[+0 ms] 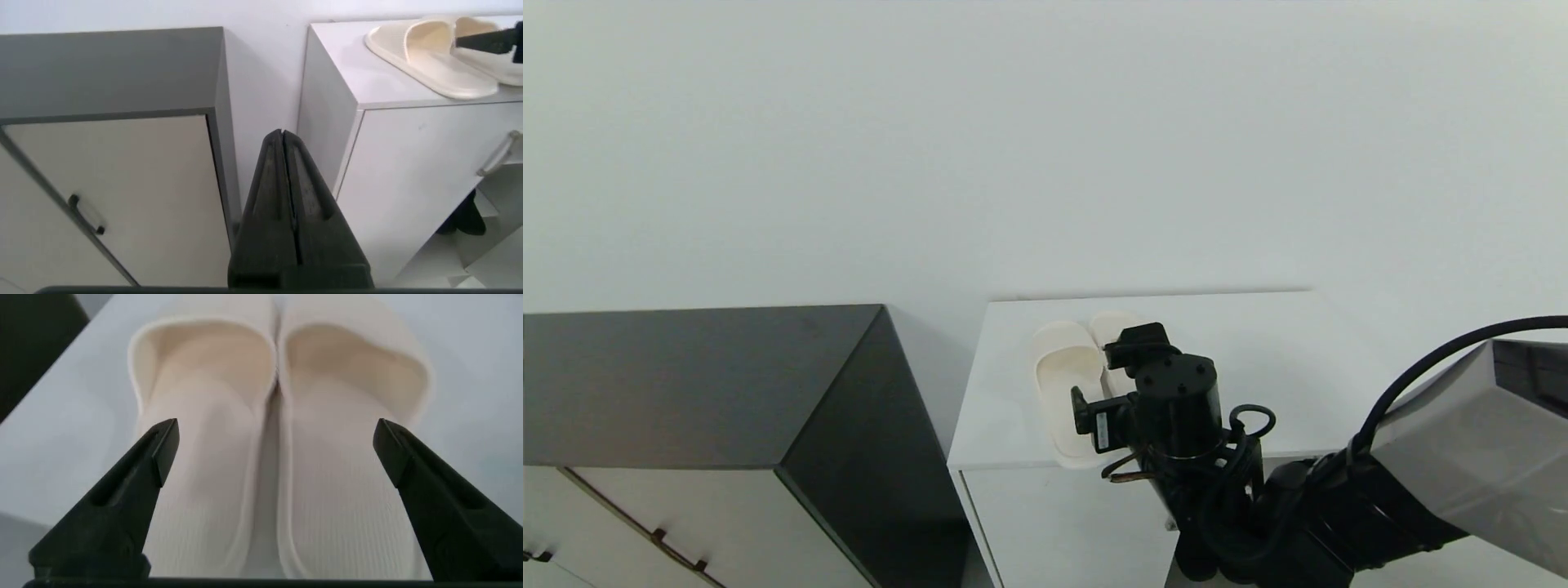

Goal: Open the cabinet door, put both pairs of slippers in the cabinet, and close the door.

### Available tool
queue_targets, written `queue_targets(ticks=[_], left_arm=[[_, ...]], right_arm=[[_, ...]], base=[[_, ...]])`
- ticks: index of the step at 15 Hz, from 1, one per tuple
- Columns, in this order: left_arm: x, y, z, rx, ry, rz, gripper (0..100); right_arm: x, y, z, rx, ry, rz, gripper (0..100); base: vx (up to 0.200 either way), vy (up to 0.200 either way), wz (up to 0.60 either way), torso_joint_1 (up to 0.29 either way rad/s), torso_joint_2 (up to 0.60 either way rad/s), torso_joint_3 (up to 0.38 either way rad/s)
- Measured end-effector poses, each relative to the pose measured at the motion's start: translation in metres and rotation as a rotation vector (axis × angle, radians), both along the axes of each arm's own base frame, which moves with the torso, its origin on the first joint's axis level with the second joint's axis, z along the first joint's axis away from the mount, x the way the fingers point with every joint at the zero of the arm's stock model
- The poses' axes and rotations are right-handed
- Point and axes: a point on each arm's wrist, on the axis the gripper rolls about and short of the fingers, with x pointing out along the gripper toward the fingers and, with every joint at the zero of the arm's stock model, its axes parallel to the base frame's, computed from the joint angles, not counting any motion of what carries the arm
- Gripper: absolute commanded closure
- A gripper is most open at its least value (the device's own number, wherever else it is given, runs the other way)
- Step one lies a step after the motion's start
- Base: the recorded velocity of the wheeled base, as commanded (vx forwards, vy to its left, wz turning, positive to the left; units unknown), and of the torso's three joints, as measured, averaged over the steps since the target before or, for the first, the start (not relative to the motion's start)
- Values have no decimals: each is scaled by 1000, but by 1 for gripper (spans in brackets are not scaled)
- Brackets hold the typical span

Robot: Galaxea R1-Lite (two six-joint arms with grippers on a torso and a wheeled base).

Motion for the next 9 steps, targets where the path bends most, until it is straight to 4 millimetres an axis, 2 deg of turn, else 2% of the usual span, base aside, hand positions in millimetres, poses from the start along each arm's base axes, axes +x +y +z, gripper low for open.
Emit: queue_targets(ticks=[7, 9], left_arm=[[0, 0, 0, -1, 0, -1, 100], [0, 0, 0, 0, 0, -1, 100]], right_arm=[[8, 9, -3, -7, -8, 19, 0], [18, 9, -2, -8, -5, 27, 0]], base=[[0, 0, 0, 0, 0, 0], [0, 0, 0, 0, 0, 0]])
